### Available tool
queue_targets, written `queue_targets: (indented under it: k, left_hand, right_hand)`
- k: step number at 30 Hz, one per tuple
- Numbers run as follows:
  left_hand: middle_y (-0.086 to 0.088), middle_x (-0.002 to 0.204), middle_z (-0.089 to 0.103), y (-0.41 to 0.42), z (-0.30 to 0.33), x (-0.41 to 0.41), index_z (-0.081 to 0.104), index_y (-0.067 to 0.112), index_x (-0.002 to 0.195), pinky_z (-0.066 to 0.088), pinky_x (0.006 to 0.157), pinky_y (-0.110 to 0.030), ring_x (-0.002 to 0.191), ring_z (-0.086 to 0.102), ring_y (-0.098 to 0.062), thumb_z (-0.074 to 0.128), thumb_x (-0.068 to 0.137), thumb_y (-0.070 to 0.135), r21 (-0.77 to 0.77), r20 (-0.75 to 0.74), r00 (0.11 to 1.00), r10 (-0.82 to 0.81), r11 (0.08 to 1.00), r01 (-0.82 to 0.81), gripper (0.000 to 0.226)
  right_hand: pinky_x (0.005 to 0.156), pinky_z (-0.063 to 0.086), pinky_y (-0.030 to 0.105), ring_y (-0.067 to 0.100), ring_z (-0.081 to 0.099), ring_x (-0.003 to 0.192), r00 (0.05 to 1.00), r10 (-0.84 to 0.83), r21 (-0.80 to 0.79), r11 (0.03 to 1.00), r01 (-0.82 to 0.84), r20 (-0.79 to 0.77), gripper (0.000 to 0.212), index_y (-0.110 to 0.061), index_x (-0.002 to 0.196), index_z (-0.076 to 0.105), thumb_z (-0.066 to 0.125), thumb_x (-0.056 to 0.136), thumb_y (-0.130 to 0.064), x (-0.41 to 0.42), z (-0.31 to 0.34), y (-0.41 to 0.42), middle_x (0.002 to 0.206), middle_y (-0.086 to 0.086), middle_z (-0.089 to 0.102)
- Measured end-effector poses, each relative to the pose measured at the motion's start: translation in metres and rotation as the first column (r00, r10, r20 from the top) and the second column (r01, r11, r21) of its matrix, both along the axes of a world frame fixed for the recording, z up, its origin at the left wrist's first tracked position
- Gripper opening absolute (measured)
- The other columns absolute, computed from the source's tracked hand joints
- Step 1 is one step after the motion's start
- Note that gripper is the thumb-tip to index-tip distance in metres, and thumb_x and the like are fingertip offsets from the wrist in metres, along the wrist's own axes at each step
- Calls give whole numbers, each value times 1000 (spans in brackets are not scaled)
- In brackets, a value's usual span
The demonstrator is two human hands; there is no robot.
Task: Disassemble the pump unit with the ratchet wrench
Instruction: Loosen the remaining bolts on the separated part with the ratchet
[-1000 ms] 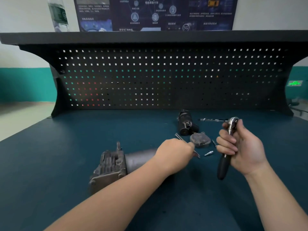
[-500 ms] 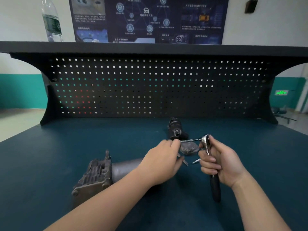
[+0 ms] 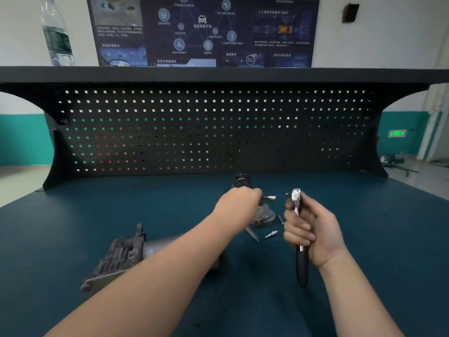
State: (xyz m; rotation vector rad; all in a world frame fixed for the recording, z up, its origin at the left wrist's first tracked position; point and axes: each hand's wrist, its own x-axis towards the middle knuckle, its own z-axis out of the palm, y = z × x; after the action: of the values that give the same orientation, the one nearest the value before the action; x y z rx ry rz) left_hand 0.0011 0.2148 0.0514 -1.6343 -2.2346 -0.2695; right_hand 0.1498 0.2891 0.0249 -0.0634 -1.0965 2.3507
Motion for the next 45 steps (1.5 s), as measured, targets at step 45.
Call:
queue_targets:
  k: [45]
  left_hand:
    - [-13, 114, 62, 97, -46, 29, 61, 8, 109, 49, 80, -34, 106, 60, -32, 47, 94, 18, -605, -203, 957, -209, 795, 45, 22]
  right_hand:
    - [32, 24, 13, 9, 24, 27, 906, -328, -453, 788, 418, 266, 38, -14, 71, 40, 33, 101, -35, -21, -38, 49, 42, -3, 31]
